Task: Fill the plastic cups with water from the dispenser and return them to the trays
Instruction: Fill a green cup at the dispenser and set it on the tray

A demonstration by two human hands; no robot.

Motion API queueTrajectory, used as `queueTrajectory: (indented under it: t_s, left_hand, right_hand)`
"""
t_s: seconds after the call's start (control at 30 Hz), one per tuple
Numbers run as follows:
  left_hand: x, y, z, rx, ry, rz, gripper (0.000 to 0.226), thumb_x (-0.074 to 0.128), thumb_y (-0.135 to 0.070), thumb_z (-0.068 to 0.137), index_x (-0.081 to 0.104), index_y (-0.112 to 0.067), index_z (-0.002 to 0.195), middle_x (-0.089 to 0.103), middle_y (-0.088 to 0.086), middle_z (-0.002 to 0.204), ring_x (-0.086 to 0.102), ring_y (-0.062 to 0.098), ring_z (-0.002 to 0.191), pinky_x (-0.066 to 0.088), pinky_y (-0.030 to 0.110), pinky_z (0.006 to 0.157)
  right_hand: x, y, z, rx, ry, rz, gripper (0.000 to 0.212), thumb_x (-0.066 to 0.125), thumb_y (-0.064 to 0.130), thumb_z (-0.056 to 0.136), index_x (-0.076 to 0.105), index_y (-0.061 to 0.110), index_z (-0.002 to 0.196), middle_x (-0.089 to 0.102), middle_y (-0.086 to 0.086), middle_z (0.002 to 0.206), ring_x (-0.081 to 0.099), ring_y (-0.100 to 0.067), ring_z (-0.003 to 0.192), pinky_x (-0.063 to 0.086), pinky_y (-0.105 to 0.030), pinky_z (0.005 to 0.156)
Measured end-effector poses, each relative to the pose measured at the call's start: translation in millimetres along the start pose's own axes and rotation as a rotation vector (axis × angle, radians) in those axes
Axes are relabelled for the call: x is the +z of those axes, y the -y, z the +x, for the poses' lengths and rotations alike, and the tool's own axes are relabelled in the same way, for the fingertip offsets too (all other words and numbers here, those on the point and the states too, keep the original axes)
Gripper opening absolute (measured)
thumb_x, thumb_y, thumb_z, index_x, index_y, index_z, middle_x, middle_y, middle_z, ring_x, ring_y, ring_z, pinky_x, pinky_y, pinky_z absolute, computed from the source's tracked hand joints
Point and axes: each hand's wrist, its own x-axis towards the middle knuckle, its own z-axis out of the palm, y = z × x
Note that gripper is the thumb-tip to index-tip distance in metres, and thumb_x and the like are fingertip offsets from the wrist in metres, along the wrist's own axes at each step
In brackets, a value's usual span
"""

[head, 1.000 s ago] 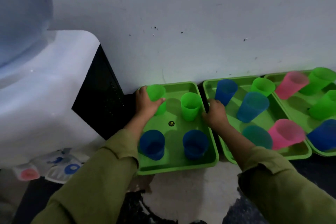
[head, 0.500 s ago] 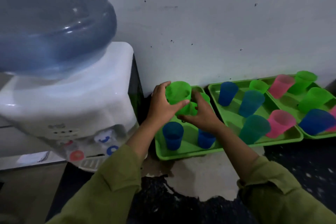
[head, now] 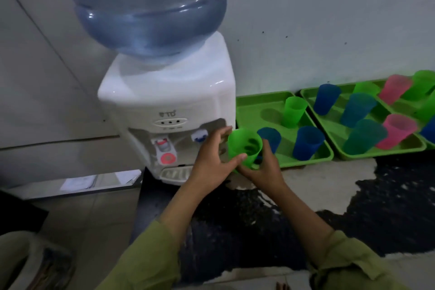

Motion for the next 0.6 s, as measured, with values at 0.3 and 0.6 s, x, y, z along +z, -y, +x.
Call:
queueTrajectory:
  t_s: [0.3, 0.6]
  left_hand:
    - [-73, 56, -49, -0.197, -0.482, -0.017, 0.021, 0.066, -0.003, 0.081, 0.060, -0.018, 0.095, 0.065, -0.001, 0.089, 0.059, -0.007, 0.071, 0.045, 0.010, 0.066]
    - [-119, 81, -40, -0.257, -0.517, 0.025, 0.020, 0.062, -0.006, 0.086, 0.057, -0.009, 0.105, 0.062, 0.002, 0.096, 0.058, -0.010, 0.073, 0.042, 0.001, 0.063]
  right_hand:
    - [93, -4, -53, 0.203, 0.203, -0.061, 0.064, 0.084, 0.015, 0.060, 0.050, 0.018, 0.114, 0.059, 0.007, 0.102, 0.057, -0.006, 0.095, 0.041, -0.012, 0.077]
    - [162, 8, -29, 0.264, 0.229, -0.221, 0.068, 0.080, 0.028, 0.060, 0.047, 0.014, 0.118, 0.061, -0.006, 0.117, 0.058, -0.024, 0.110, 0.047, -0.026, 0.088]
